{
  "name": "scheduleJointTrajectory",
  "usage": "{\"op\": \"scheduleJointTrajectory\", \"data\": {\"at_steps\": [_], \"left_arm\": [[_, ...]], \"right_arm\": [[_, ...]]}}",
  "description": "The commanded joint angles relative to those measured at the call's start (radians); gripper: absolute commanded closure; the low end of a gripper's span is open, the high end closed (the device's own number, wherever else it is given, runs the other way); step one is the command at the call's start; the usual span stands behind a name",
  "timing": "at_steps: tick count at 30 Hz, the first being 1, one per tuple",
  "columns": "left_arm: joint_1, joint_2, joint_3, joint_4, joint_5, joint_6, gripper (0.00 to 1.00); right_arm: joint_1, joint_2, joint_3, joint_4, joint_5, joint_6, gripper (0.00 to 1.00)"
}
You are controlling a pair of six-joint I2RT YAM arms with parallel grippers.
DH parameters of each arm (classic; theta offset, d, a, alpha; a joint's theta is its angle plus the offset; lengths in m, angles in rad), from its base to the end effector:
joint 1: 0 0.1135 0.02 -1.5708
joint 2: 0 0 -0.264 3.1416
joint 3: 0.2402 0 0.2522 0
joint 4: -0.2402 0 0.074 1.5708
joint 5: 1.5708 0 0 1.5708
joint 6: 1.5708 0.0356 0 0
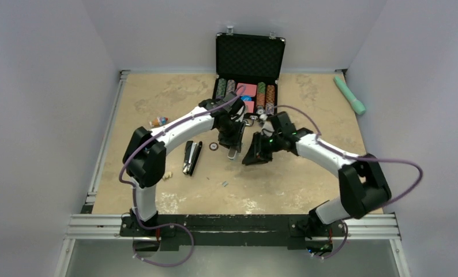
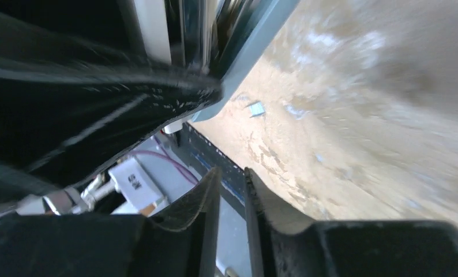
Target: Unload the staples from the stapler
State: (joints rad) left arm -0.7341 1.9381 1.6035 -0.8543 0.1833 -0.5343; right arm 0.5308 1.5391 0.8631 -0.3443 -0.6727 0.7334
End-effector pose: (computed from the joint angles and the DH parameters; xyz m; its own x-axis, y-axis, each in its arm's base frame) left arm 0.2975 -0.2771 0.2350 -0.9540 0.1865 -0.2346 0.2595 0.9057 -0.3354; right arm 0.2419 0.1677 0.1841 -0.9992 0.0206 -0.0331 -0.0110 0.6673 0.7447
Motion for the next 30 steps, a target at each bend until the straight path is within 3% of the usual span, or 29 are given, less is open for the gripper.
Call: {"op": "scheduleJointTrajectory", "data": {"at_steps": [1, 2, 4, 8, 11, 19, 30], "left_arm": [[0.003, -0.140, 0.051, -0.117, 0.089, 0.068, 1.00], [0.005, -0.162, 0.048, -0.134, 0.099, 0.067, 1.00], [0.009, -0.199, 0.042, -0.152, 0.163, 0.069, 1.00], [0.018, -0.300, -0.042, -0.013, 0.467, 0.068, 1.00], [0.042, -0.349, -0.099, 0.085, 0.599, 0.045, 1.00], [0.068, -0.346, -0.088, 0.089, 0.628, 0.009, 1.00], [0.068, -0.285, -0.050, 0.038, 0.620, 0.013, 1.00]], "right_arm": [[-0.188, -0.175, 0.063, -0.127, 0.100, -0.067, 0.62], [-0.223, -0.196, 0.076, -0.119, 0.090, -0.068, 0.53], [-0.247, -0.205, 0.125, -0.117, 0.078, -0.086, 0.45], [-0.247, -0.165, 0.207, -0.128, 0.066, -0.093, 0.44], [-0.246, -0.164, 0.223, -0.122, 0.063, -0.063, 0.45], [-0.177, -0.186, 0.158, -0.040, 0.053, 0.032, 0.50], [-0.132, -0.210, 0.260, -0.068, 0.126, 0.005, 0.53]]}}
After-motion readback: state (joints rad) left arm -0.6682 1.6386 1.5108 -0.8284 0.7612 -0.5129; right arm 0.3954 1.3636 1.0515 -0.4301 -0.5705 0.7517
